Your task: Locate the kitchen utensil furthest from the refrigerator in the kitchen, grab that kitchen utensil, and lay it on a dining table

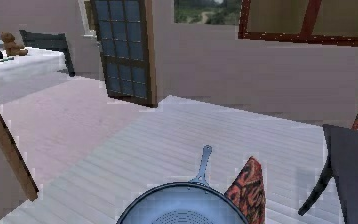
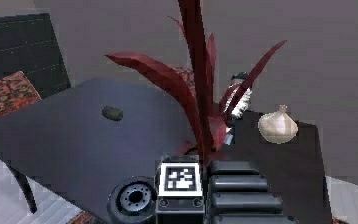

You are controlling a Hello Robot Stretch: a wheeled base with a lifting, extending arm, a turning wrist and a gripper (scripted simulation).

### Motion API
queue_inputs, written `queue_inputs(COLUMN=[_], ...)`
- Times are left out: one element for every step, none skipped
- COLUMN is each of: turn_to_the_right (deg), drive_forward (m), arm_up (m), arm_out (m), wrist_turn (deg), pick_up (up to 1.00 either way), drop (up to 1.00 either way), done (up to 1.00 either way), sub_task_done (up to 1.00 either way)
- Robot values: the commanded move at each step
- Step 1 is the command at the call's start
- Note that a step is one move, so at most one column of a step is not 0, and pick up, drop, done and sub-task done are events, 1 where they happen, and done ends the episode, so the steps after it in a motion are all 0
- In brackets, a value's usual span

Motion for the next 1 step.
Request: queue_inputs(turn_to_the_right=[0.0], drive_forward=[0.00], arm_up=[0.00], arm_out=[0.48], wrist_turn=[0.0], pick_up=[0.00], drop=[0.00], done=[0.00], sub_task_done=[0.00])
